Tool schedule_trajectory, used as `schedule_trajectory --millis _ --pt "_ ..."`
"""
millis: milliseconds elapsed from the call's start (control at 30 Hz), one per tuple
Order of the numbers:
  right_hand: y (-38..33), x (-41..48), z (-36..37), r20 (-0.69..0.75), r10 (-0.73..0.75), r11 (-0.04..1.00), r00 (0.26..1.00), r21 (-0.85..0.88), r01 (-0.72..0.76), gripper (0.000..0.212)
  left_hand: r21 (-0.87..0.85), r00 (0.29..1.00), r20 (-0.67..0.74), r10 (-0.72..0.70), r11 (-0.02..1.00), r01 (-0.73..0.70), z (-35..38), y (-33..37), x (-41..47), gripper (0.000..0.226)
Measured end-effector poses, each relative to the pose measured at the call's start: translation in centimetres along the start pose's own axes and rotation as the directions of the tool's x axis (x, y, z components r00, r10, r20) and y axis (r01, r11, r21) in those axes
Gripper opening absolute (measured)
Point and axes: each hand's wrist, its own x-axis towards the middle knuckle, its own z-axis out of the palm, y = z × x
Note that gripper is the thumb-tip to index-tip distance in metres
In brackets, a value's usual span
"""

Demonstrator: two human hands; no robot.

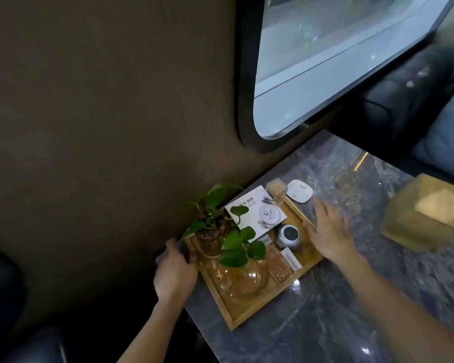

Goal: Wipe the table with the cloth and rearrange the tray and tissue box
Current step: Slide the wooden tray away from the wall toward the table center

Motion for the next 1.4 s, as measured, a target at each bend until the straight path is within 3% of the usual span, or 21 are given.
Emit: schedule_trajectory --millis 167,300,500,733,867,1033,1200,1400 --pt "0.6 0.6 1.4 0.046 0.012 1.0 0.999 -0.021 -0.011 0.048 0.248 0.994 0.076 0.073 0.965 -0.09 1.5 0.1 -0.8 0.036" --pt "0.5 0.9 2.2 0.077 0.007 0.999 0.997 -0.043 -0.004 0.031 0.263 0.993 0.119 0.013 0.964 -0.044 2.6 0.0 -0.6 0.049" --pt "1.0 1.3 3.8 -0.061 -0.054 0.997 0.997 0.056 0.057 0.016 0.263 0.989 0.146 -0.007 0.964 -0.032 3.6 -0.2 -0.5 0.051" --pt "1.3 2.2 4.7 -0.094 -0.075 0.995 0.993 0.061 0.081 0.028 0.254 0.978 0.199 -0.06 0.967 0.008 3.8 0.5 -0.4 0.042" --pt "1.3 1.7 4.3 -0.043 -0.113 0.994 0.993 0.007 0.114 0.034 0.3 0.974 0.226 0.012 0.951 -0.081 3.7 0.1 -0.1 0.031" --pt "3.0 -0.5 3.9 -0.018 0.037 0.999 0.999 0.026 -0.037 0.027 0.36 0.955 0.249 0.159 0.901 -0.243 3.8 0.8 -0.5 0.027" --pt "6.8 -5.0 2.6 -0.047 0.165 0.986 0.985 0.045 -0.163 0.03 0.379 0.894 0.345 0.285 0.829 -0.41 5.3 3.0 -2.0 0.02" --pt "12.4 -10.4 1.8 -0.086 0.447 0.892 0.89 0.12 -0.436 0.029 0.351 0.815 0.457 0.357 0.769 -0.534 8.7 6.4 -4.1 0.03"
